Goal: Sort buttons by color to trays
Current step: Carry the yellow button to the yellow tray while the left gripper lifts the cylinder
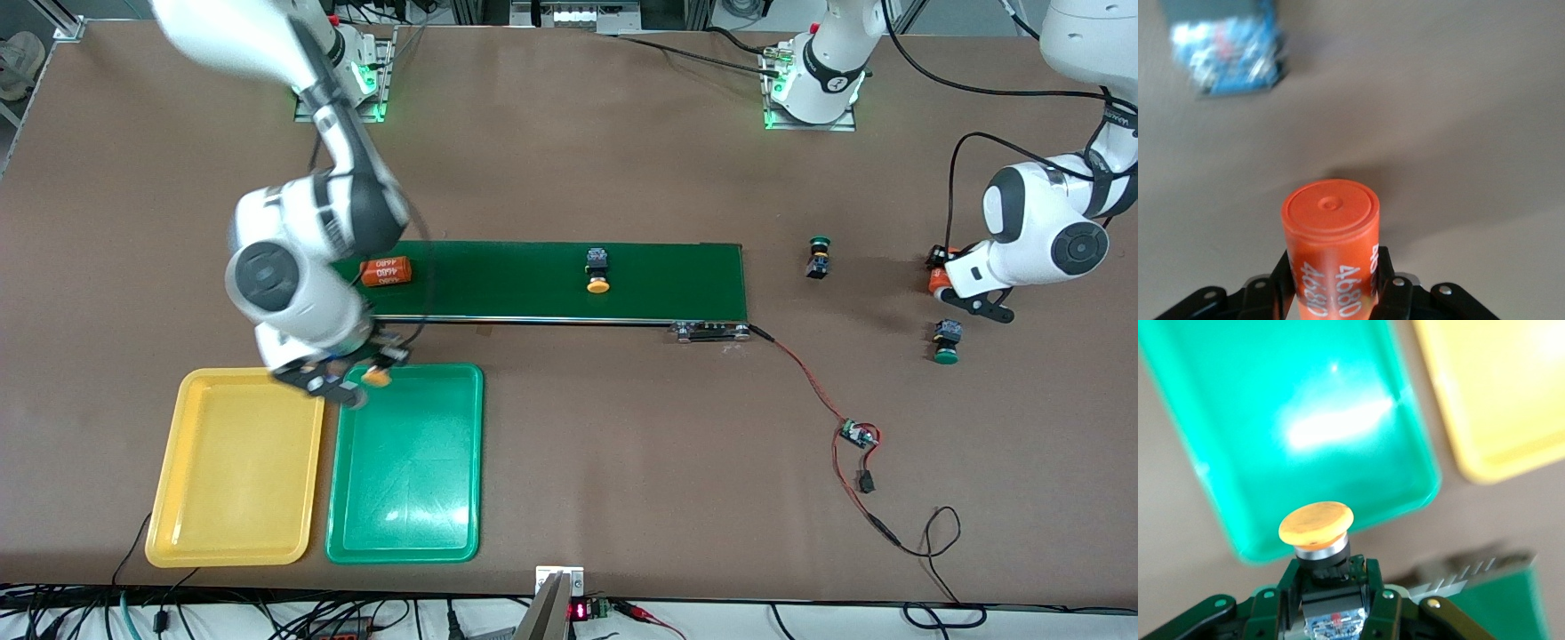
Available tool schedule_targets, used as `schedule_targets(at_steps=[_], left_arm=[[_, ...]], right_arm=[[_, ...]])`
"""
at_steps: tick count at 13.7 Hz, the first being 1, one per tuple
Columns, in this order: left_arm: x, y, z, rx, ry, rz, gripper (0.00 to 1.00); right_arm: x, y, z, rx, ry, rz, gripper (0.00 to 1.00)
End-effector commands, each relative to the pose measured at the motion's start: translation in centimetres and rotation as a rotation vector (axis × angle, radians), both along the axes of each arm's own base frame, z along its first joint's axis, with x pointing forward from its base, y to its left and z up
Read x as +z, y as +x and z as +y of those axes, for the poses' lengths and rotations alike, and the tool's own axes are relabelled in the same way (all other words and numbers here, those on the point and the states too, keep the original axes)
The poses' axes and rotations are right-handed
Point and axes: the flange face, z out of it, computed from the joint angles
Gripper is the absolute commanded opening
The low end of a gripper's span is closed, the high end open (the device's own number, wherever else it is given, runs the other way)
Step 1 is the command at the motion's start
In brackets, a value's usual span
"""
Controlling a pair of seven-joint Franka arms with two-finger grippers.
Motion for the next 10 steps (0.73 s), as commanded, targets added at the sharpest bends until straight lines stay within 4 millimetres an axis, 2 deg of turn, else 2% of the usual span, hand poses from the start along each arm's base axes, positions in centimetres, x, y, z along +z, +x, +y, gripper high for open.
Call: schedule_targets(at_steps=[1, 2, 3, 5, 6, 7, 9, 10], left_arm=[[5.7, 4.1, -7.0, -0.067, -0.069, 0.015, 0.21], [6.9, 5.3, -9.1, -0.036, -0.104, 0.013, 0.21], [8.2, 6.5, -11.8, -0.011, -0.136, -0.005, 0.21], [11.5, 8.6, -19.0, 0.002, -0.154, -0.038, 0.21], [12.4, 9.1, -21.9, 0.041, -0.142, -0.057, 0.21], [12.8, 9.1, -25.4, 0.076, -0.129, -0.066, 0.22], [12.3, 7.8, -32.0, 0.117, -0.109, -0.061, 0.21], [12.1, 7.3, -34.4, 0.073, -0.123, -0.064, 0.22]], right_arm=[[-3.6, 3.4, -5.0, 0.060, -0.014, 0.002, 0.00], [-5.1, 4.3, -8.5, 0.088, -0.028, 0.005, 0.00], [-6.0, 4.9, -10.7, 0.158, -0.043, -0.004, 0.00], [-7.6, 5.2, -12.5, 0.271, -0.089, 0.002, 0.00], [-8.5, 5.2, -13.2, 0.289, -0.122, 0.018, 0.00], [-9.4, 5.3, -14.3, 0.298, -0.153, 0.023, 0.00], [-10.2, 6.0, -18.3, 0.309, -0.164, -0.022, 0.00], [-11.7, 6.1, -19.0, 0.357, -0.161, -0.030, 0.01]])
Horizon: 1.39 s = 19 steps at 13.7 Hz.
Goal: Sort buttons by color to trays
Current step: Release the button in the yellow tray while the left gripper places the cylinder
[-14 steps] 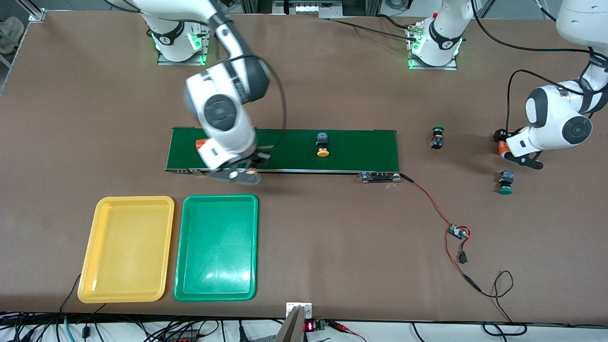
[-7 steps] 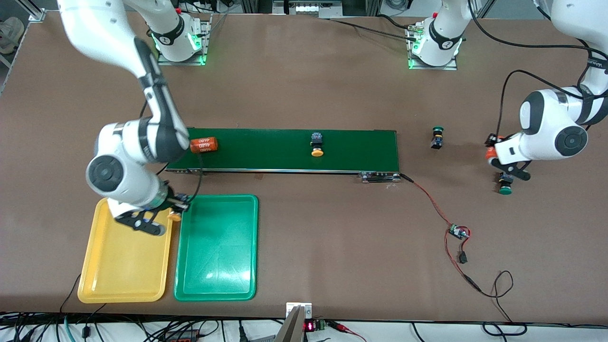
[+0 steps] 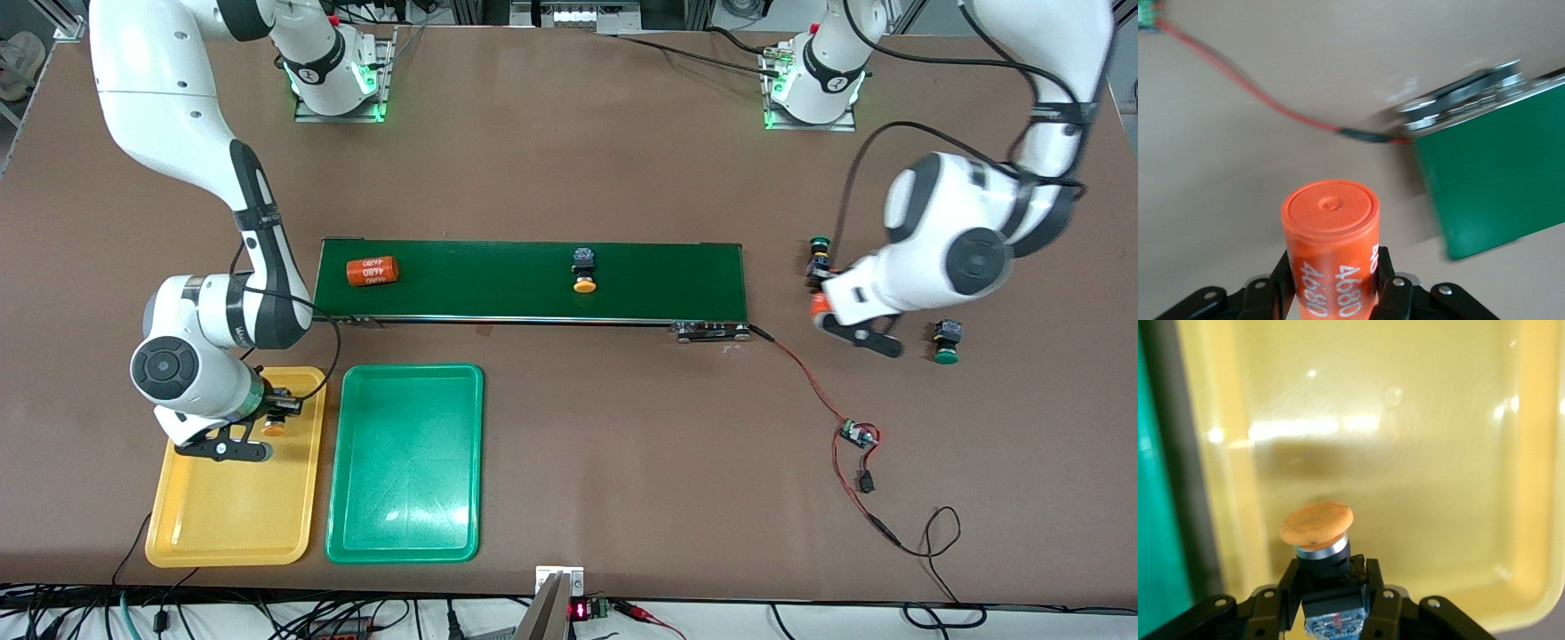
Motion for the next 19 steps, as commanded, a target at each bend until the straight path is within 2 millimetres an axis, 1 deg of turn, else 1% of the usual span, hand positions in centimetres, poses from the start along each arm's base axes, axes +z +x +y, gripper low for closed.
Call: schedule_targets(at_steps=[1, 2, 3, 4, 5, 6, 7, 8, 9, 10, 11, 12, 13, 14, 15, 16, 17, 19], left_arm=[[-0.5, -0.9, -6.1, -0.060, -0.039, -0.003, 0.22], [-0.2, -1.3, -8.1, -0.128, -0.068, -0.029, 0.22], [-0.2, -1.8, -9.3, -0.186, -0.087, -0.031, 0.22], [-0.7, -2.4, -10.6, -0.275, -0.112, -0.023, 0.23], [-0.9, -2.9, -12.0, -0.357, -0.130, -0.025, 0.23], [-1.1, -3.0, -12.8, -0.429, -0.149, -0.050, 0.23], [-1.5, -3.5, -13.9, -0.520, -0.160, -0.063, 0.22], [-2.2, -3.8, -14.8, -0.621, -0.162, -0.069, 0.22], [-2.5, -3.9, -15.7, -0.728, -0.150, -0.100, 0.22], [-2.6, -4.5, -17.2, -0.863, -0.126, -0.126, 0.22], [-2.9, -4.6, -17.5, -0.953, -0.100, -0.140, 0.23], [-2.9, -4.9, -17.8, -1.003, -0.093, -0.139, 0.23], [-3.2, -5.6, -18.3, -1.050, -0.100, -0.129, 0.28], [-3.5, -5.8, -18.4, -1.059, -0.104, -0.123, 0.33], [-3.6, -5.9, -18.4, -1.059, -0.104, -0.121, 0.61], [-4.0, -6.5, -18.2, -1.070, -0.101, -0.104, 1.00], [-3.9, -6.7, -18.3, -1.074, -0.100, -0.104, 1.00], [-3.8, -6.6, -18.3, -1.071, -0.101, -0.106, 1.00]], right_arm=[[-1.7, 1.0, -3.1, 0.084, -0.002, -0.040, 0.12], [-1.6, 1.1, -2.7, 0.076, 0.011, -0.055, 0.72], [-1.3, 1.2, -2.3, 0.083, 0.015, -0.057, 1.00], [-1.0, 1.2, -2.1, 0.084, 0.017, -0.058, 1.00], [-0.9, 1.1, -1.2, 0.089, 0.020, -0.055, 1.00], [-0.2, 1.0, -0.2, 0.094, 0.028, -0.053, 1.00], [0.5, 0.8, 0.0, 0.079, 0.040, -0.037, 1.00], [2.2, 0.5, 0.2, 0.061, 0.057, -0.018, 1.00], [3.7, 0.1, 1.0, 0.057, 0.071, 0.007, 1.00], [5.5, -0.5, 2.6, 0.049, 0.098, 0.042, 1.00], [6.7, -1.1, 3.7, 0.028, 0.118, 0.068, 1.00], [7.9, -1.7, 4.4, 0.018, 0.132, 0.089, 1.00], [8.6, -2.7, 4.8, 0.001, 0.165, 0.121, 1.00], [9.4, -3.7, 5.7, -0.008, 0.207, 0.134, 1.00], [10.0, -4.8, 7.2, 0.008, 0.221, 0.144, 1.00], [10.6, -5.9, 8.8, 0.019, 0.224, 0.152, 1.00], [11.0, -7.2, 10.3, 0.011, 0.226, 0.150, 1.00], [11.7, -9.4, 14.1, -0.032, 0.220, 0.159, 1.00]])
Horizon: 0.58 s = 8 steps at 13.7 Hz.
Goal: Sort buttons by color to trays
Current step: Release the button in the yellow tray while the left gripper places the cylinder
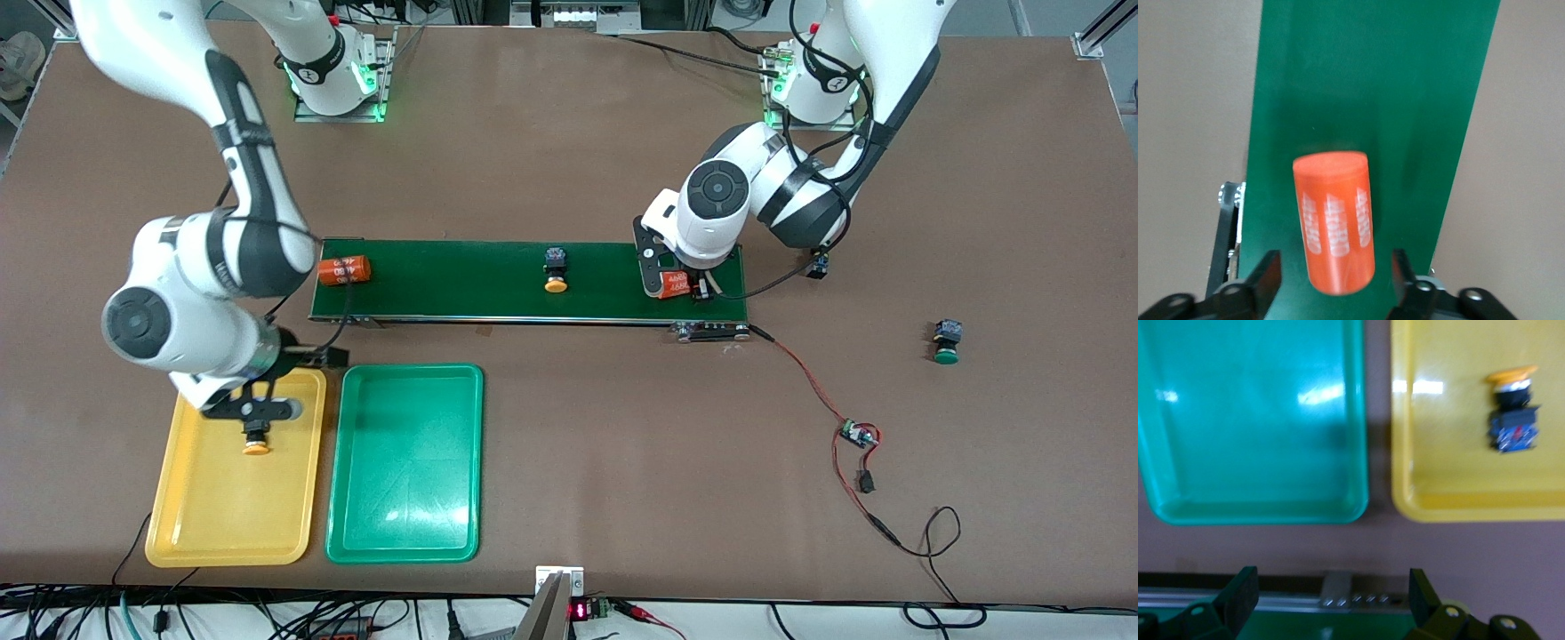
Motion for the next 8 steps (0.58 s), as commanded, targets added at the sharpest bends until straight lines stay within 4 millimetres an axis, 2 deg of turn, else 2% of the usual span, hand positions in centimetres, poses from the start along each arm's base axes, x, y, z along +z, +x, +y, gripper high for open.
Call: schedule_targets(at_steps=[1, 3, 5, 6, 8], left_arm=[[0.7, 0.1, 0.7, -0.026, 0.009, -0.018, 1.00], [3.1, 1.2, 2.1, 0.013, 0.011, -0.059, 1.00], [5.6, 3.2, 5.4, 0.086, 0.017, -0.110, 1.00], [7.1, 4.7, 8.5, 0.152, 0.035, -0.146, 1.00], [9.0, 5.6, 12.7, 0.267, 0.079, -0.174, 1.00]], right_arm=[[1.2, -4.7, 5.0, -0.062, 0.002, 0.018, 1.00], [1.6, -7.2, 7.6, -0.074, 0.001, 0.018, 1.00], [1.5, -9.7, 11.0, -0.095, -0.011, 0.025, 1.00], [1.5, -11.0, 12.7, -0.115, -0.020, 0.026, 1.00], [1.6, -13.7, 16.9, -0.142, -0.035, 0.030, 1.00]])
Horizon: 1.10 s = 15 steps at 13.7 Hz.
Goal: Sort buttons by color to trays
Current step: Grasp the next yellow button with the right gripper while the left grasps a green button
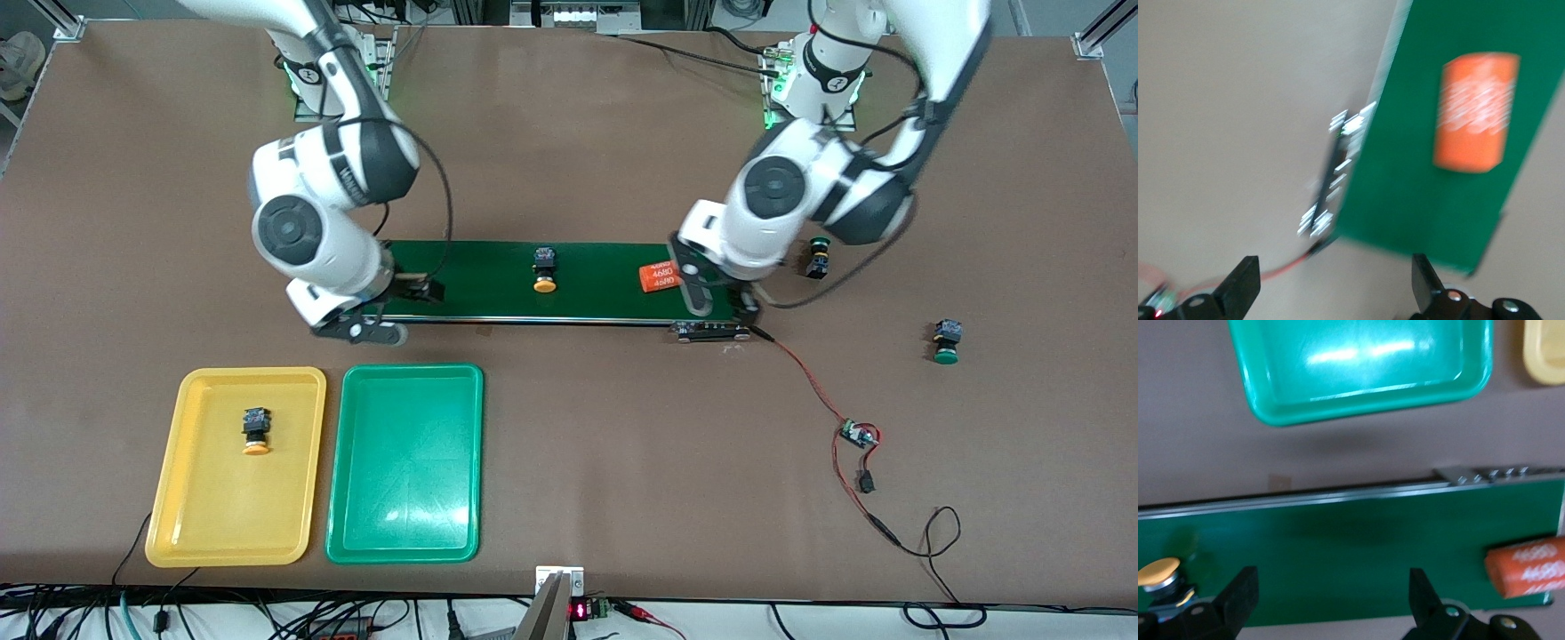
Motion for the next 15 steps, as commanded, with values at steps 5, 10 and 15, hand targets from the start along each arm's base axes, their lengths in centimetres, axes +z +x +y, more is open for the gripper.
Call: schedule_targets(at_steps=[5, 10, 15], left_arm=[[0.0, -0.7, 13.4, 0.538, 0.140, 0.116, 1.00], [-6.8, -5.1, 20.0, 0.940, 0.111, 0.279, 1.00], [-11.6, -6.8, 19.1, 0.997, 0.095, 0.265, 1.00]], right_arm=[[-0.7, -8.1, 9.8, -0.065, -0.034, -0.007, 1.00], [-5.1, -10.5, 11.7, -0.028, -0.059, -0.002, 1.00], [-6.1, -10.3, 12.0, -0.033, -0.060, -0.004, 1.00]])
